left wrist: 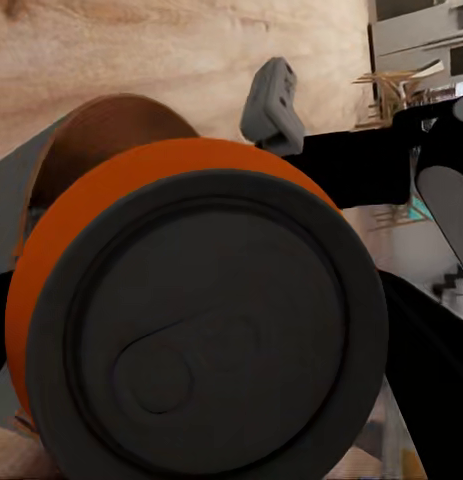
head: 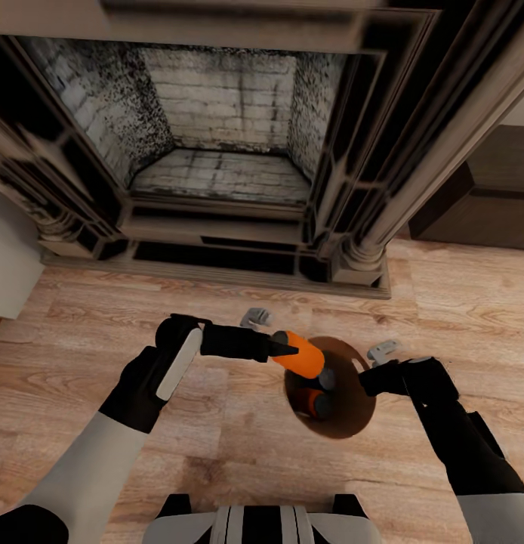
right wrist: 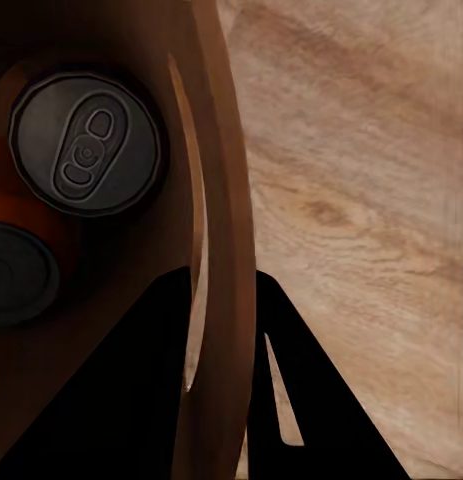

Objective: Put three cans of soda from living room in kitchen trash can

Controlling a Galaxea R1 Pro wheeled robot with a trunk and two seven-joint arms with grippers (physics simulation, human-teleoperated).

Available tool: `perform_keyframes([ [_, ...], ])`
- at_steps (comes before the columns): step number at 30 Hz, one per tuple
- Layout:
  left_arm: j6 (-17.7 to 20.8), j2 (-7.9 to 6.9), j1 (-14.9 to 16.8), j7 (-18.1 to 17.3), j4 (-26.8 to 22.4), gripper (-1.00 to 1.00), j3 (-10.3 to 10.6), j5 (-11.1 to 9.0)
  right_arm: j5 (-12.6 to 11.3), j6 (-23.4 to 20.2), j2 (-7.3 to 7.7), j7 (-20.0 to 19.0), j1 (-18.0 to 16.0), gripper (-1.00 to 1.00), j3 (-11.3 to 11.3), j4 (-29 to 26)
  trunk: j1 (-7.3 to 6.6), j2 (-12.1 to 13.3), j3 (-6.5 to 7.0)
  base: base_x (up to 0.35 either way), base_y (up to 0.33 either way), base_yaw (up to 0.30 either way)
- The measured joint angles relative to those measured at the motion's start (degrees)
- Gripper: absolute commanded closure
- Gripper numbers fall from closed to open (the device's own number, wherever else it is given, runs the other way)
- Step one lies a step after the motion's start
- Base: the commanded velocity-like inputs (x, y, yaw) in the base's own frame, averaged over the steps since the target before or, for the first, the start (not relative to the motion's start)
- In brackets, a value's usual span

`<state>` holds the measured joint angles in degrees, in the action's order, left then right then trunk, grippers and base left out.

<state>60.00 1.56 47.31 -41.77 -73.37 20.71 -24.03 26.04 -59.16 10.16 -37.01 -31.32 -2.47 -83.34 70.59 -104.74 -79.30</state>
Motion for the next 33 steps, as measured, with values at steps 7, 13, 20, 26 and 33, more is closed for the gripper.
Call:
perform_keyframes([
  [7, -0.04, 0.29, -0.08, 3.73, 0.07, 1.00, 3.45, 0.34, 3.65, -0.65, -5.24, -0.28, -1.07, 1.00, -3.50, 0.03, 0.00, 0.00, 0.00, 0.000, 0.000, 0.000],
  [13, -1.98, 1.72, -0.19, 8.14, 1.83, 1.00, 5.81, 0.58, 6.99, -0.34, -7.57, -0.12, -1.23, 1.00, -4.46, 0.03, 0.00, 0.00, 0.00, 0.000, 0.000, 0.000],
  [20, -3.72, 2.56, -0.36, 16.07, 3.81, 1.00, 9.42, 0.52, 7.64, -0.45, -8.00, -0.21, -1.21, 1.00, -4.60, -0.05, 0.00, 0.00, 0.00, 0.000, 0.000, 0.000],
  [26, -3.92, 2.63, -0.35, 22.60, 4.00, 1.00, 15.43, 0.48, 7.62, -0.48, -7.99, -0.22, -1.19, 1.00, -4.56, -0.11, 0.00, 0.00, 0.00, 0.000, 0.000, 0.000],
  [33, -3.85, 2.72, -0.37, 28.21, 4.34, 1.00, 18.47, -0.35, 8.02, -0.38, -8.03, -0.21, -1.18, 1.00, -4.53, -0.21, 0.00, 0.00, 0.00, 0.000, 0.000, 0.000],
])
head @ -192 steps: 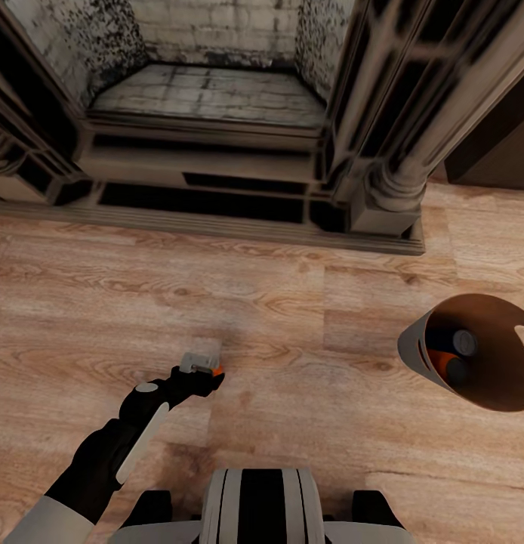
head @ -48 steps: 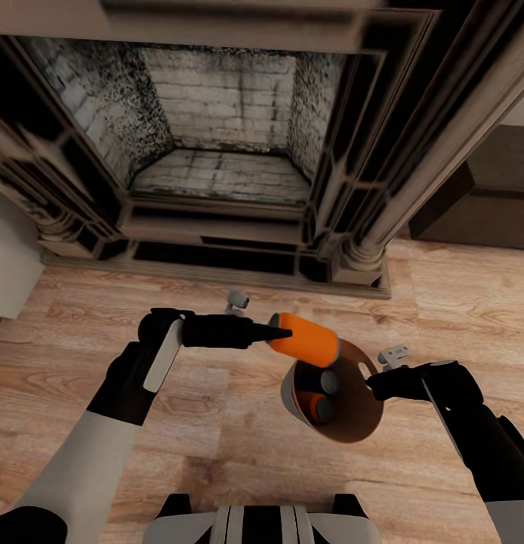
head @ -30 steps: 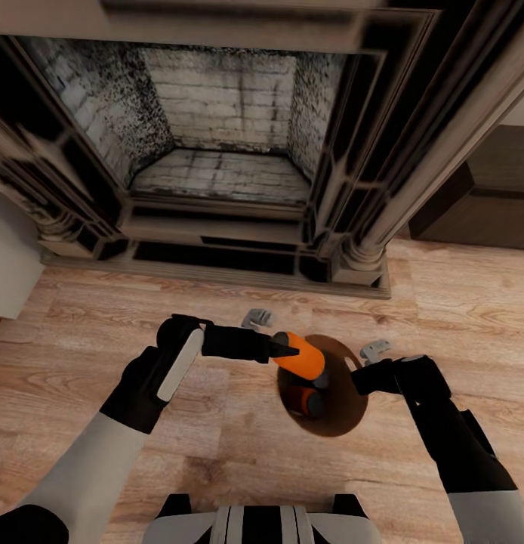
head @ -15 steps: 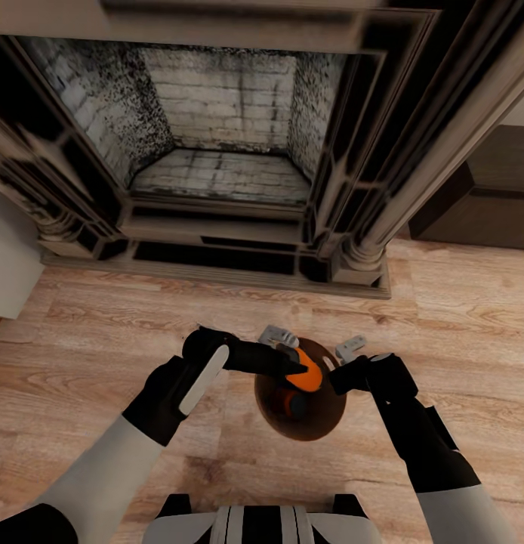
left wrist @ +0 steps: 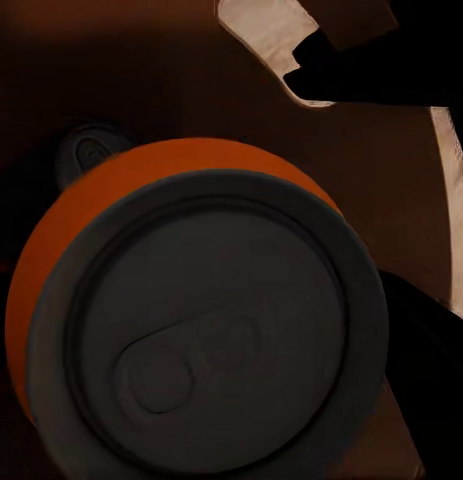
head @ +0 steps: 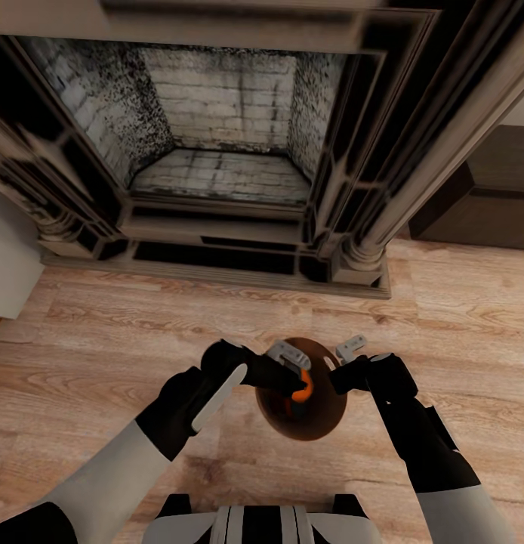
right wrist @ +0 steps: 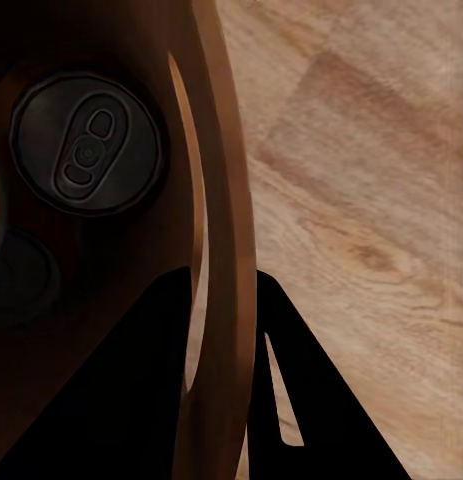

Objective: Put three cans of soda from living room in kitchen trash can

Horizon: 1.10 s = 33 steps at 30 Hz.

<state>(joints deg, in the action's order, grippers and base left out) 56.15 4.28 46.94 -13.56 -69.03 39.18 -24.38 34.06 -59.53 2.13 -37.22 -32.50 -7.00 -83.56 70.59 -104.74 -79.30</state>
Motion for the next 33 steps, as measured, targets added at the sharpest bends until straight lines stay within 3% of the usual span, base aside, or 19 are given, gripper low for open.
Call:
perform_keyframes([
  [6, -0.12, 0.22, 0.00, 4.30, 0.20, 1.00, 2.50, -0.69, 0.00, -0.04, 0.00, -0.02, 0.01, 1.00, -0.06, -0.04, 0.00, 0.00, 0.00, 0.000, 0.000, 0.000],
  [10, -0.27, 0.83, -0.01, 6.27, 1.82, 1.00, 3.45, 0.33, -0.75, -0.20, -0.01, -0.08, -0.01, 1.00, -0.09, -0.10, 0.00, 0.00, 0.00, 0.000, 0.000, 0.000],
  [17, -1.05, 1.08, 0.01, 8.31, 3.22, 1.00, 3.86, -1.66, -0.67, -0.20, -0.01, -0.09, 0.01, 1.00, -0.09, -0.11, 0.00, 0.00, 0.00, 0.000, 0.000, 0.000],
  [18, -1.13, 1.07, 0.01, 8.42, 3.23, -1.00, 3.87, -1.79, -0.64, -0.18, -0.02, -0.09, 0.01, 1.00, -0.09, -0.11, 0.00, 0.00, 0.00, 0.000, 0.000, 0.000],
  [31, -1.97, 0.73, -0.03, 8.23, 3.20, -1.00, 3.92, -2.46, -0.46, -0.09, -0.04, -0.09, 0.00, 1.00, -0.14, -0.13, 0.00, 0.00, 0.00, 0.000, 0.000, 0.000],
  [33, -2.00, 0.55, -0.05, 7.88, 2.30, -1.00, 3.78, -1.51, -1.07, -0.24, -0.02, -0.17, -0.02, 1.00, -0.12, -0.14, 0.00, 0.00, 0.00, 0.000, 0.000, 0.000],
])
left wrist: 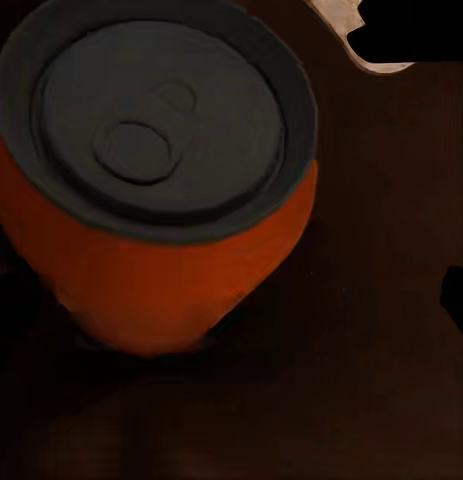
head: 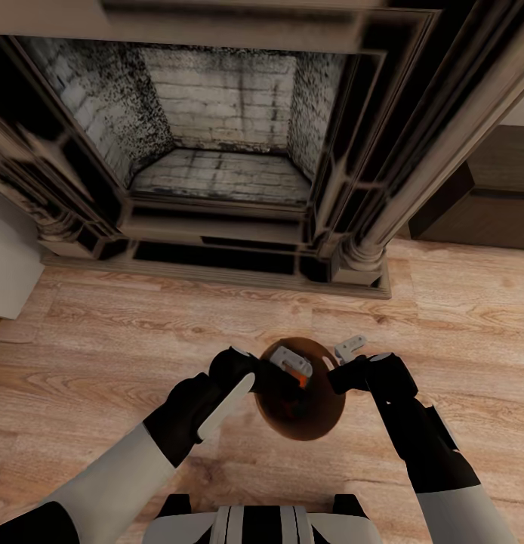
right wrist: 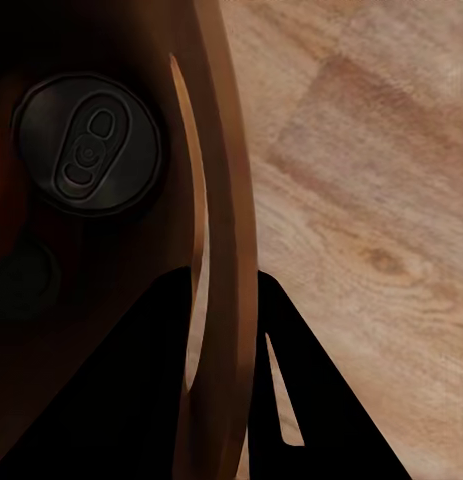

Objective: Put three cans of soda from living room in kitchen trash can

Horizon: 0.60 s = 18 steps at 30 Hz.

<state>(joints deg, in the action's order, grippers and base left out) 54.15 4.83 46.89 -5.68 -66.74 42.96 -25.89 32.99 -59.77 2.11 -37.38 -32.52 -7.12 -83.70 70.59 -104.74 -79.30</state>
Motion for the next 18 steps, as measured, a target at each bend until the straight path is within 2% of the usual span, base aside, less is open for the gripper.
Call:
perform_keyframes([
  [2, -0.07, -0.15, -0.03, -0.61, -3.24, -1.00, -0.23, 1.52, -0.25, -0.15, 0.06, 0.02, 0.02, 1.00, 0.06, 0.18, 0.00, 0.00, 0.00, 0.000, 0.000, 0.000],
  [4, -0.04, -0.42, -0.22, -1.85, -6.74, -1.00, -0.38, 1.41, 0.88, 0.20, 0.08, 0.17, 0.01, 1.00, 0.18, 0.41, 0.00, 0.00, 0.00, 0.000, 0.000, 0.000],
  [6, 0.01, -1.65, -1.26, -3.28, -10.21, -1.00, -0.52, 1.46, 1.71, 0.45, 0.12, 0.25, 0.01, 1.00, 0.30, 0.61, 0.00, 0.00, 0.00, 0.000, 0.000, 0.000],
  [8, 0.04, -4.10, -2.37, -5.07, -13.29, -1.00, -0.65, 1.43, 1.10, 0.28, 0.18, 0.17, 0.01, 1.00, 0.42, 0.72, 0.00, 0.00, 0.00, 0.000, 0.000, 0.000],
  [10, -0.02, -8.46, -3.11, -9.90, -15.93, -1.00, -1.29, 1.44, 0.09, 0.01, 0.27, 0.08, 0.02, 1.00, 0.57, 0.89, 0.00, 0.00, 0.00, 0.000, 0.000, 0.000],
  [11, -0.03, -9.71, -3.22, -11.66, -16.34, -1.00, -1.91, 1.31, 0.01, -0.02, 0.31, 0.08, 0.02, 1.00, 0.60, 0.97, 0.00, 0.00, 0.00, 0.000, 0.000, 0.000],
  [12, -0.19, -12.74, -3.43, -17.16, -17.08, -1.00, -5.98, 1.46, 0.12, 0.01, 0.40, 0.09, 0.02, 1.00, 0.66, 1.12, 0.00, 0.00, 0.00, 0.000, 0.000, 0.000],
  [13, -0.23, -13.91, -3.50, -19.09, -17.26, -1.00, -8.14, 1.32, 0.51, 0.13, 0.45, 0.15, 0.02, 1.00, 0.70, 1.17, 0.00, 0.00, 0.00, 0.000, 0.000, 0.000],
  [14, -0.35, -15.31, -3.76, -22.32, -17.49, -1.00, -11.76, 1.42, 0.86, 0.26, 0.51, 0.19, 0.01, 1.00, 0.76, 1.23, 0.00, 0.00, 0.00, 0.000, 0.000, 0.000],
  [16, -0.36, -16.49, -4.51, -25.10, -17.64, -1.00, -15.26, 1.27, 1.10, 0.34, 0.55, 0.20, 0.01, 1.00, 0.79, 1.27, 0.00, 0.00, 0.00, 0.000, 0.000, 0.000],
  [17, -0.61, -17.52, -5.54, -27.21, -17.73, -1.00, -17.92, 1.39, 0.82, 0.27, 0.59, 0.17, 0.01, 1.00, 0.80, 1.30, 0.00, 0.00, 0.00, 0.000, 0.000, 0.000],
  [18, -0.84, -18.14, -6.05, -28.11, -17.77, -1.00, -19.20, 1.31, 0.47, 0.16, 0.61, 0.14, 0.01, 1.00, 0.80, 1.31, 0.00, 0.00, 0.00, 0.000, 0.000, 0.000],
])
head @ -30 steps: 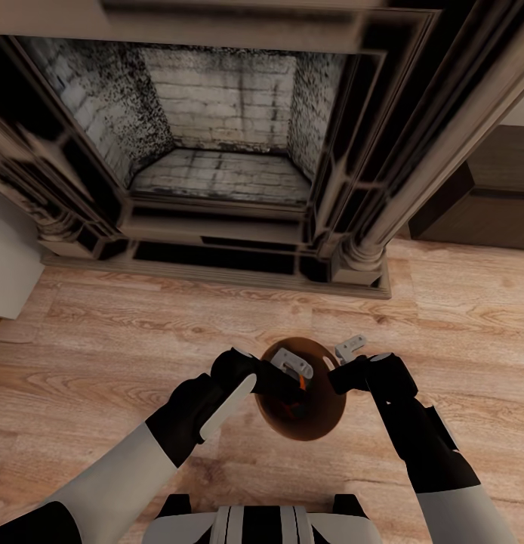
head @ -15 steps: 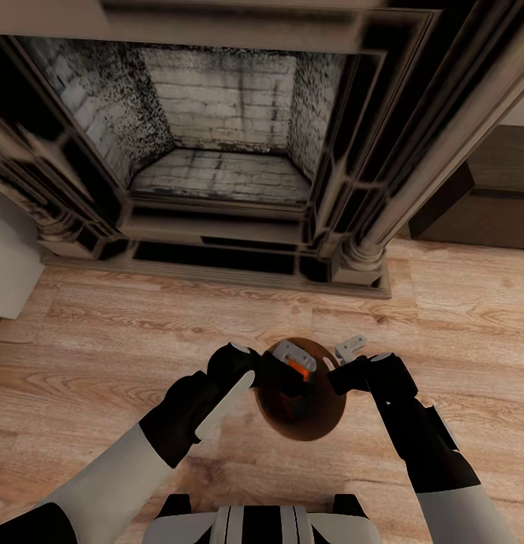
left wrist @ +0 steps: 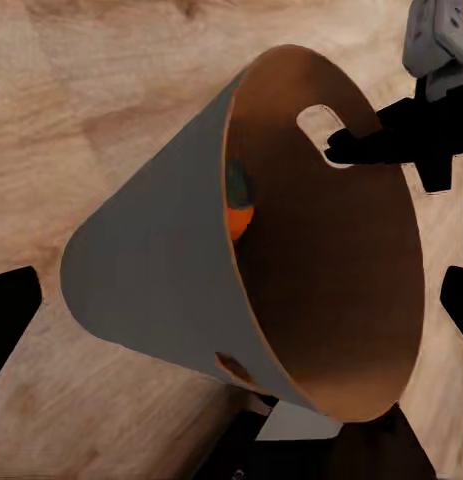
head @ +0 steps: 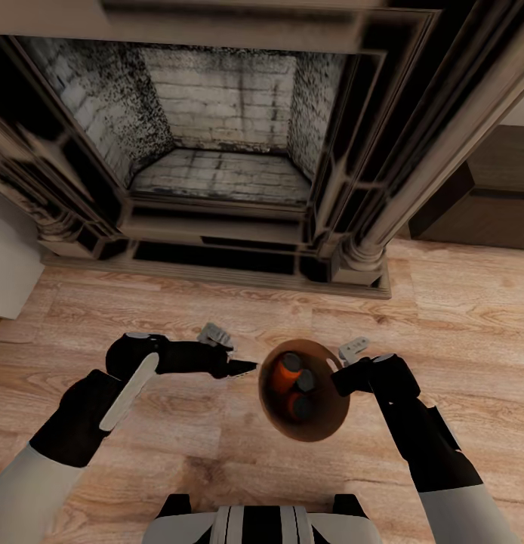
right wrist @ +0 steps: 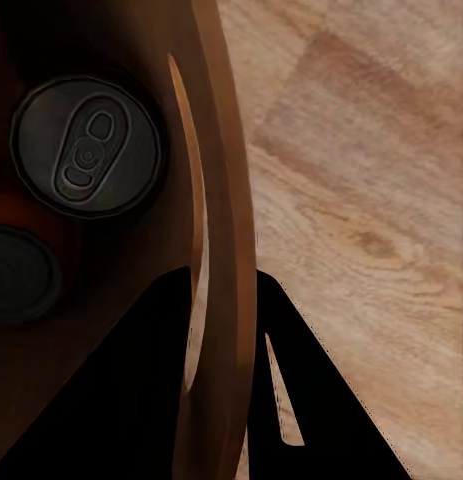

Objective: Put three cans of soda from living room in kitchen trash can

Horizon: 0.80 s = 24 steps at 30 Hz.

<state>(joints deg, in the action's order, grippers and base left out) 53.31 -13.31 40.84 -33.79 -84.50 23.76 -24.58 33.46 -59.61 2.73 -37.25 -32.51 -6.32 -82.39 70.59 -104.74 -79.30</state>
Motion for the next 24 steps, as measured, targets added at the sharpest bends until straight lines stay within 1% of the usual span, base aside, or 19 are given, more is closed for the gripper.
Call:
perform_keyframes([
  [3, -2.18, -3.14, -1.45, -3.30, -0.04, -1.00, -6.93, 0.06, -0.45, -0.12, 0.11, -0.04, 0.00, 1.00, 0.05, 0.02, 0.00, 0.00, 0.00, 0.000, 0.000, 0.000],
  [4, -2.53, -3.71, -1.64, -3.91, 0.01, -1.00, -8.62, -0.03, -0.26, -0.07, 0.16, -0.01, 0.00, 1.00, 0.07, 0.03, 0.00, 0.00, 0.00, 0.000, 0.000, 0.000],
  [5, -3.12, -4.50, -2.11, -4.84, 0.11, -1.00, -11.71, 0.08, -0.03, -0.01, 0.25, 0.00, 0.00, 1.00, 0.12, 0.03, 0.00, 0.00, 0.00, 0.000, 0.000, 0.000],
  [6, -3.83, -5.33, -3.35, -5.82, 0.34, -1.00, -17.83, 0.45, -0.64, -0.21, 0.48, -0.15, -0.03, 1.00, 1.07, 0.03, 0.00, 0.00, 0.00, 0.000, 0.000, 0.000],
  [8, -4.21, -5.65, -4.06, -6.15, 0.51, -1.00, -22.27, 0.53, -0.15, -0.04, 0.70, -0.21, -0.05, 1.00, 2.42, 0.00, 0.00, 0.00, 0.00, 0.000, 0.000, 0.000],
  [9, -4.75, -5.75, -4.68, -6.17, 0.56, -1.00, -24.22, 0.60, 0.04, 0.05, 0.97, -0.26, -0.19, 1.00, 3.06, -0.03, 0.00, 0.00, 0.00, 0.000, 0.000, 0.000],
  [10, -5.08, -5.77, -5.06, -6.14, 0.58, -1.00, -24.99, 0.59, 0.31, 0.15, 1.37, -0.28, -0.33, 1.00, 3.37, -0.03, 0.00, 0.00, 0.00, 0.000, 0.000, 0.000],
  [11, -5.70, -5.81, -5.91, -6.06, 0.60, -1.00, -26.05, 0.65, -0.87, -0.27, 2.60, -0.54, -0.61, 1.00, 3.87, -0.04, 0.00, 0.00, 0.00, 0.000, 0.000, 0.000],
  [13, -6.39, -5.82, -6.90, -6.02, 0.62, -1.00, -26.74, 0.67, -0.41, -0.09, 4.28, -0.63, -0.86, 1.00, 4.65, -0.08, 0.00, 0.00, 0.00, 0.000, 0.000, 0.000],
  [14, -8.50, -5.85, -8.76, -5.82, 0.64, -1.00, -27.30, 0.78, -2.39, -0.40, 6.79, -1.68, -1.30, 1.00, 5.49, 0.21, 0.00, 0.00, -0.01, 0.000, 0.000, 0.000],
  [15, -9.57, -5.83, -9.63, -5.62, 0.67, -1.00, -27.42, 0.74, -1.30, -0.06, 7.82, -2.25, -1.62, 1.00, 6.65, -0.11, -0.01, 0.00, 0.01, 0.000, 0.000, 0.000],
  [16, -11.74, -5.75, -11.32, -4.88, 0.69, -1.00, -27.60, 0.80, -0.84, -0.20, 9.87, -4.19, -2.05, 1.00, 8.03, -0.09, -0.01, 0.00, 0.00, 0.000, 0.000, 0.000],
  [17, -12.84, -5.68, -12.25, -4.35, 0.68, -1.00, -27.66, 0.76, 0.69, 0.43, 11.17, -5.20, -2.24, 1.00, 8.89, -0.07, 0.00, 0.00, 0.00, 0.000, 0.000, 0.000],
  [18, -14.88, -5.57, -13.98, -3.25, 0.66, -1.00, -27.76, 0.80, 0.14, -0.05, 13.92, -7.98, -2.49, 1.00, 10.10, 0.22, -0.01, 0.00, 0.00, 0.000, 0.000, 0.000],
  [19, -18.69, -5.42, -16.76, -1.74, 0.86, -1.00, -27.82, 0.88, -2.19, -0.39, 18.31, -12.45, -2.73, 1.00, 11.65, 1.75, -0.01, 0.00, 0.00, 0.000, 0.000, 0.000],
  [21, -21.34, -5.36, -18.50, -0.91, 1.14, -1.00, -27.84, 0.79, 0.64, 0.32, 21.59, -14.84, -3.07, 1.00, 12.33, 3.35, 0.00, 0.00, 0.00, 0.000, 0.000, 0.000],
  [22, -23.58, -5.31, -19.76, -0.29, 1.36, -1.00, -27.83, 0.84, 0.39, 0.10, 24.21, -17.07, -3.88, 1.00, 12.53, 5.12, -0.01, 0.00, -0.01, 0.000, 0.000, 0.000],
  [23, -24.49, -5.27, -20.34, -0.06, 1.46, -1.00, -27.78, 0.83, 1.15, 0.89, 25.42, -17.93, -4.51, 1.00, 12.80, 6.00, 0.00, 0.00, 0.00, 0.000, 0.000, 0.000],
  [24, -26.25, -5.21, -21.83, 0.39, 1.62, -1.00, -27.69, 0.88, -0.55, -0.03, 28.45, -20.93, -6.03, 1.00, 12.88, 9.01, 0.00, 0.00, 0.00, 0.000, 0.000, 0.000],
])
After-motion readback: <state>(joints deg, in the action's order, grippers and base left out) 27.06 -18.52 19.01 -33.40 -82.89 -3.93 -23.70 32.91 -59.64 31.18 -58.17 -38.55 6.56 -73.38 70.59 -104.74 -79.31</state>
